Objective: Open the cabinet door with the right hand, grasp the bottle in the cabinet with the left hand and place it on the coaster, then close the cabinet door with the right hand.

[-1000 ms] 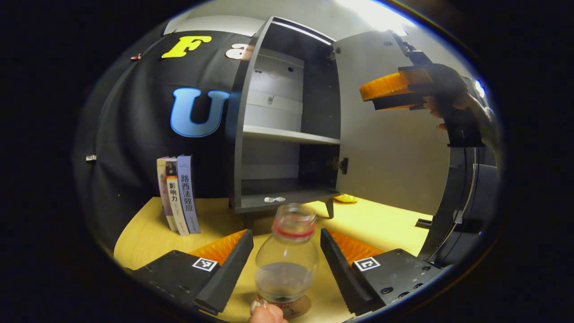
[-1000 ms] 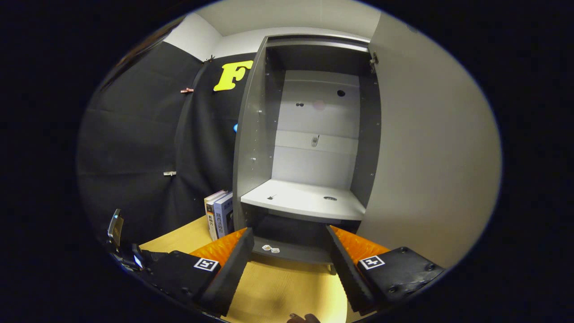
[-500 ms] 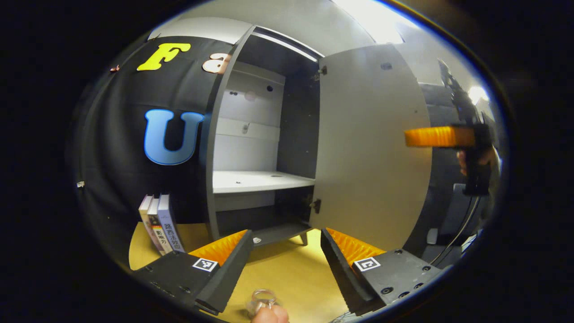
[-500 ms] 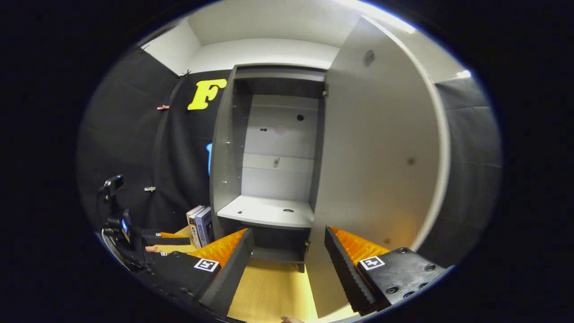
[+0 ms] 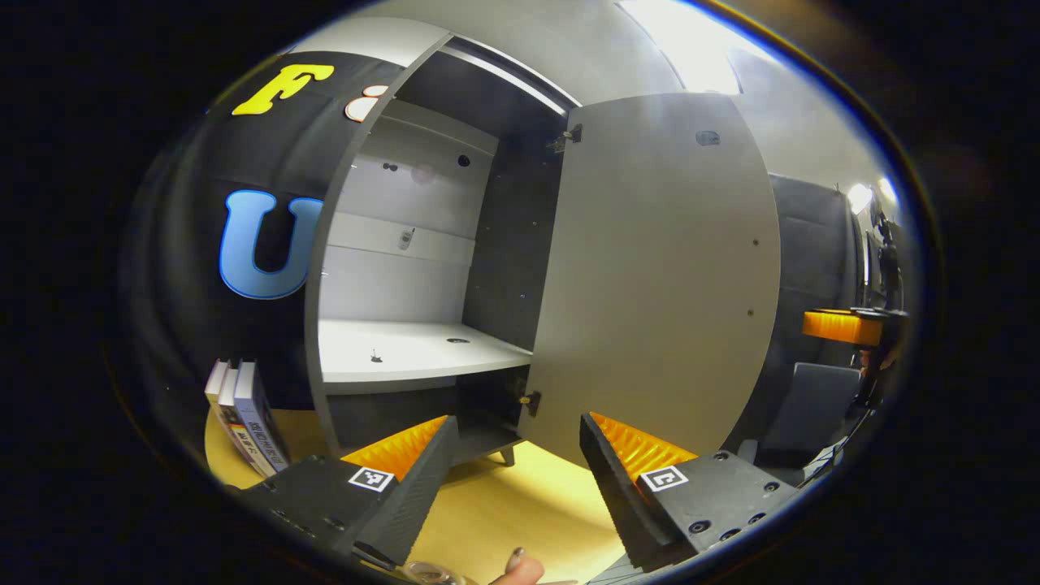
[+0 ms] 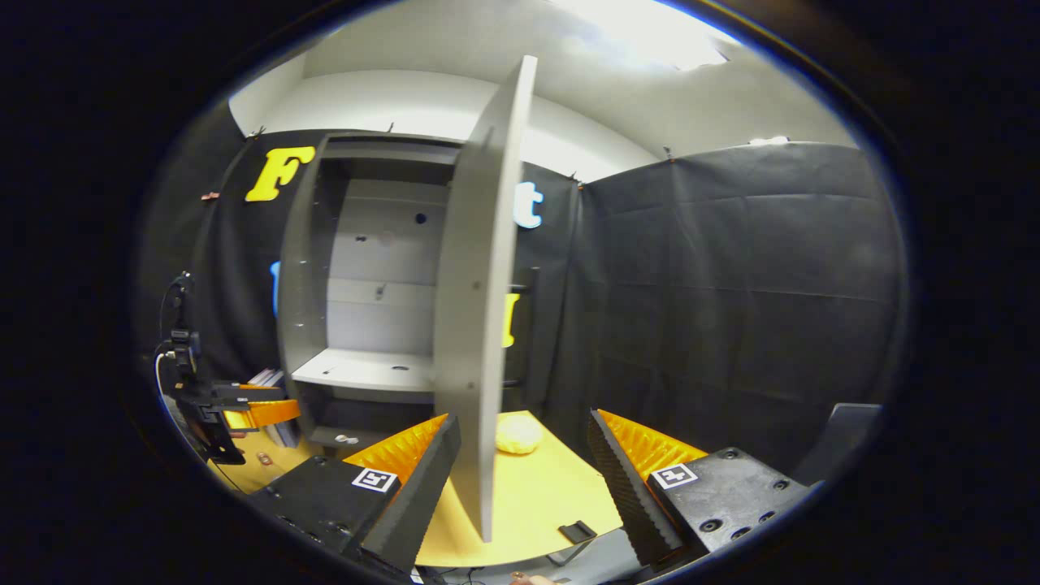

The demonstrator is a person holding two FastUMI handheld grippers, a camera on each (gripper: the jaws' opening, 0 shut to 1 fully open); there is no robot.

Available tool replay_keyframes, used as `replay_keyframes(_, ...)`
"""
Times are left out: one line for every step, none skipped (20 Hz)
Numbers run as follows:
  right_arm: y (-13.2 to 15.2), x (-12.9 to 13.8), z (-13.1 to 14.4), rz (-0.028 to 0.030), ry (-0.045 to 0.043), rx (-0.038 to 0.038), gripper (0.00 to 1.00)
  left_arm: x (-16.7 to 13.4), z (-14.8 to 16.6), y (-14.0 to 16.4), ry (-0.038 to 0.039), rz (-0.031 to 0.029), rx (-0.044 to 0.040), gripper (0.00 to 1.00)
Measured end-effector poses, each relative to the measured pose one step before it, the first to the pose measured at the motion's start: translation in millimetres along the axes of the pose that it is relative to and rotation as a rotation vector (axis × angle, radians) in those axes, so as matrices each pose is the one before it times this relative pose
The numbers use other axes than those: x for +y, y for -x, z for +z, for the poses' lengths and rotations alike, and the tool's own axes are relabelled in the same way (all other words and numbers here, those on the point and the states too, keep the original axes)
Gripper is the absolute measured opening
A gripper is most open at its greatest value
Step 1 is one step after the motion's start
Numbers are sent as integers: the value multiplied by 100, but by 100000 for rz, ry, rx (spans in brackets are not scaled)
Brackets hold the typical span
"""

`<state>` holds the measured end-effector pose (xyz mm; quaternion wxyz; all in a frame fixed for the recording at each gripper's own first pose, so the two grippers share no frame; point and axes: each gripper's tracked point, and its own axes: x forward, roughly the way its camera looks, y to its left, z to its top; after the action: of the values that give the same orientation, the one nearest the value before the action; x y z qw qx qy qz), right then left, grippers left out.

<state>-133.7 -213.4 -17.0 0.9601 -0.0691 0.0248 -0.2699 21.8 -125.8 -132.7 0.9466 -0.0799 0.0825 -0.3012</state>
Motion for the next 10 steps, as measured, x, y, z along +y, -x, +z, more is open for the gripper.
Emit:
replay_keyframes(-908,-766,31,-563,-1326,-426,97,-308,406,-563,652,190,-1078,94)
replay_keyframes(-722,-344,-266,1118,-1388,571,98,-137,162,-652,115,887,-210,94)
replay_keyframes(-772,18,-37,2288,-1128,-5,98,-170,309,-477,-586,1108,-438,94)
replay_keyframes(-767,10,-72,2415,-617,-106,97,46,366,-485,-969,1820,-1052,94)
replay_keyframes(-803,188,-150,3212,-190,230,97,105,241,-424,-1222,2239,-1063,94)
replay_keyframes(-640,297,-141,3345,349,325,93,217,0,-420,-1329,2405,-378,90)
replay_keyframes(-600,296,6,3486,381,61,97,133,-64,-308,-905,2386,-12,94)
replay_keyframes(-344,479,47,4316,120,231,97,57,-168,-235,-402,2059,91,94)
replay_keyframes(-132,-117,18,2717,441,362,94,-73,-23,-100,213,1336,-36,94)
replay_keyframes(-338,82,10,3145,-187,333,95,-192,-19,-97,421,1012,-267,94)
